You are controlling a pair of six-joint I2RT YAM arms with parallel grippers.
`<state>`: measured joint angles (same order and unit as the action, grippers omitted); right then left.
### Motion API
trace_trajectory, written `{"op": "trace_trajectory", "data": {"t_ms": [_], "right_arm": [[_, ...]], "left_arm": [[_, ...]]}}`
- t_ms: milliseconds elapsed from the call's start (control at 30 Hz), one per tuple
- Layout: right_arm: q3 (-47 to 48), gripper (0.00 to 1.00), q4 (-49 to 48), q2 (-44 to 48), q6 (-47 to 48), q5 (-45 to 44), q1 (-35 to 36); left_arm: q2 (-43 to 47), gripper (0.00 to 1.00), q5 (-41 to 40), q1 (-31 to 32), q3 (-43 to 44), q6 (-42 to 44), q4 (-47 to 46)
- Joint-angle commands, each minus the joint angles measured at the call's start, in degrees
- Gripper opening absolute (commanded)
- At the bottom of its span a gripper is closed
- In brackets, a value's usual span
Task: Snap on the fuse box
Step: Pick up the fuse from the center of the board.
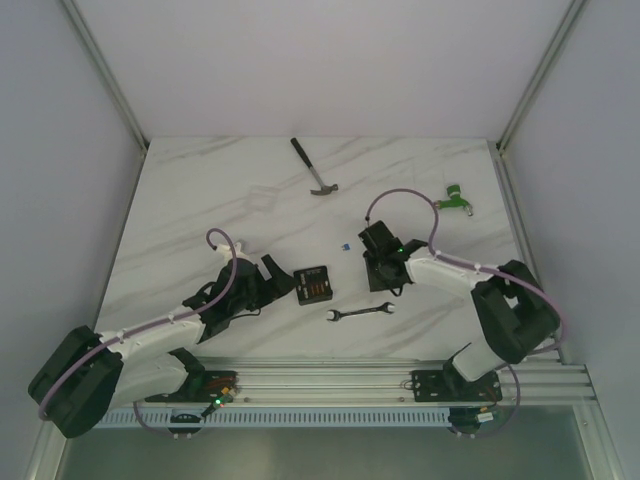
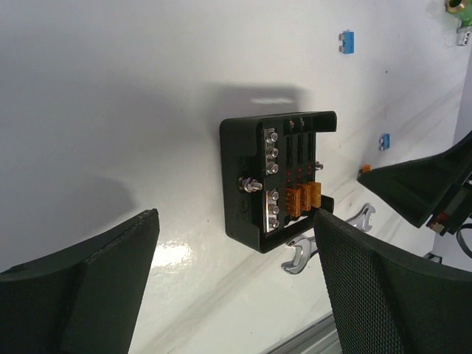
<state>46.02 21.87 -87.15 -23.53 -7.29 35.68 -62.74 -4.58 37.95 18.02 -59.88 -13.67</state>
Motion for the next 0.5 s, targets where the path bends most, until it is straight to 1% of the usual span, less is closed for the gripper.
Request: {"op": "trace_trajectory", "data": {"t_ms": [0, 100, 267, 400, 467], "right_arm": [[3.29, 0.32, -0.80, -6.18, 3.88, 1.92, 2.71], [7.19, 0.33, -0.82, -9.18, 6.18, 1.60, 3.77], [11.14, 0.37, -0.53, -11.88, 7.28, -0.68, 3.87], [12.45, 0.45, 0.90, -12.60, 6.38, -3.17, 4.72], [12.44, 0.48, 1.66, -12.59, 5.50, -4.58, 5.32]], "left_arm": [[-0.22, 0.95, -0.58, 0.01, 0.12, 0.55, 0.53], [0.10, 0.95, -0.40, 0.03, -0.02, 0.55, 0.54], [0.83, 0.94, -0.60, 0.02, -0.40, 0.37, 0.67], [0.94, 0.95, -0.78, 0.06, -0.48, 0.27, 0.67], [0.79, 0.95, -0.78, 0.01, -0.42, 0.27, 0.72]]}}
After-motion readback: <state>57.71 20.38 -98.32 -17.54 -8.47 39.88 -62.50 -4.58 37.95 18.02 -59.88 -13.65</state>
